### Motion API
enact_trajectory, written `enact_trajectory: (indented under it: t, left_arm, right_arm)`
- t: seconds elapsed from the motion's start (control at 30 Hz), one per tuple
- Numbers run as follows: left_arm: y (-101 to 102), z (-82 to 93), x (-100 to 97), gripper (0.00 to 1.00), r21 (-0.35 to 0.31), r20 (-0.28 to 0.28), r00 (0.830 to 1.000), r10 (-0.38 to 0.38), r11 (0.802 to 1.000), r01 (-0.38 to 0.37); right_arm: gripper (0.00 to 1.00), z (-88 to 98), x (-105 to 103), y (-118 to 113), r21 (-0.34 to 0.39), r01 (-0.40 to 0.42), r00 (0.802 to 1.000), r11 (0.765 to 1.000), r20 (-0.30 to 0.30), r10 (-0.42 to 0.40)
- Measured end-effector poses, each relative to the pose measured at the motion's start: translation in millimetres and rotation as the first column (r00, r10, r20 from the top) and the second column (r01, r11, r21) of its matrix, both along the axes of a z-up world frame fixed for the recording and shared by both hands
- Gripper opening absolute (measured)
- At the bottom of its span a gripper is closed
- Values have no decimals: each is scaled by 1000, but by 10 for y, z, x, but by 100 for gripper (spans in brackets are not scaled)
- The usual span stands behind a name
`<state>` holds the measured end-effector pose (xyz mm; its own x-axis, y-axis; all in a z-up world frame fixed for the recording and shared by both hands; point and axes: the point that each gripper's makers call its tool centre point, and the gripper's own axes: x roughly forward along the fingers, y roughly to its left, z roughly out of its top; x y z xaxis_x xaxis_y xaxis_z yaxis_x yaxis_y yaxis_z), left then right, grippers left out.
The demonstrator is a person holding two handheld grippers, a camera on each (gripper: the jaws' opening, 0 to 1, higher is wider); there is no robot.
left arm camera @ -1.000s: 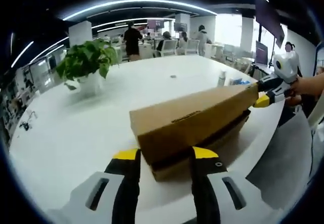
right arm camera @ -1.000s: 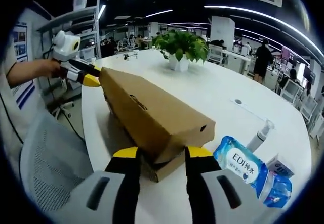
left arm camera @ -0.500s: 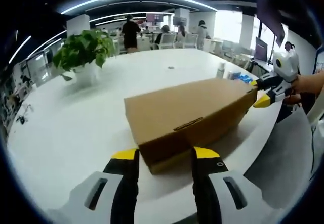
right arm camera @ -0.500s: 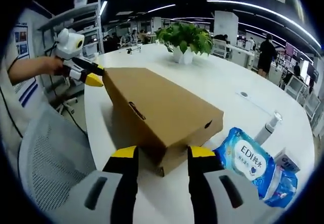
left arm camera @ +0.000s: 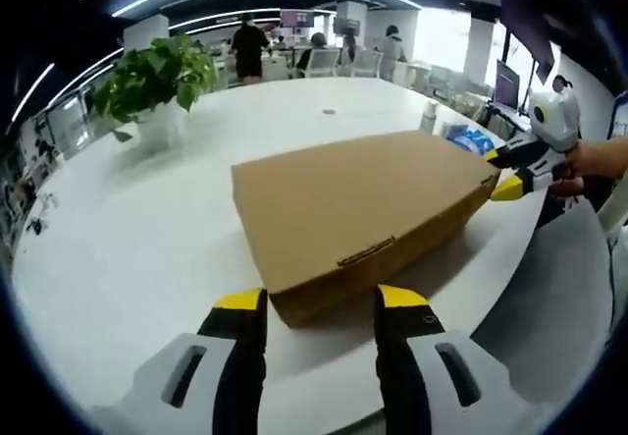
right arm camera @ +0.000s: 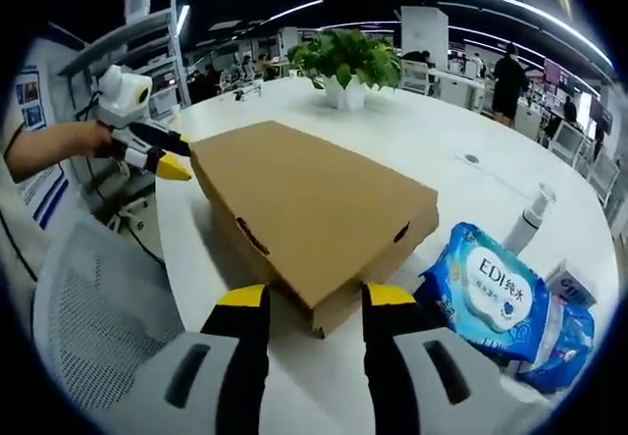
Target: Operate the shoe box by opening the lid, removing the specified soft item, and placing it in the target area until the item is outside and the box remains undamaged.
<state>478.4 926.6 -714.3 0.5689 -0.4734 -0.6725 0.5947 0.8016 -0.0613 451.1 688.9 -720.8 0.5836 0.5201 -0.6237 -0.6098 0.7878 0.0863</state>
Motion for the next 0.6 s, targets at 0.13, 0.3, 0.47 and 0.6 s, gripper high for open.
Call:
enact_trajectory:
  t: [0.13, 0.3, 0.47, 0.6]
  left_arm:
    - [8, -54, 11, 39, 9, -8, 1000, 15, 1000, -15]
    - [24, -116, 43, 36, -4, -36, 998, 58, 998, -58]
    - [-7, -149, 87, 36, 25, -32, 998, 60, 998, -59]
    - [-29, -148, 140, 37, 42, -26, 998, 56, 998, -55]
  right_arm:
    - [34, -60, -6, 11, -10, 7, 1000, 1000, -5, -7]
    - [34, -111, -2, 7, -31, 4, 1000, 1000, -6, -4]
    - [33, -126, 15, 1, -40, 1, 1000, 999, -1, -1]
    - [33, -125, 67, -22, -38, 6, 1000, 999, -1, -6]
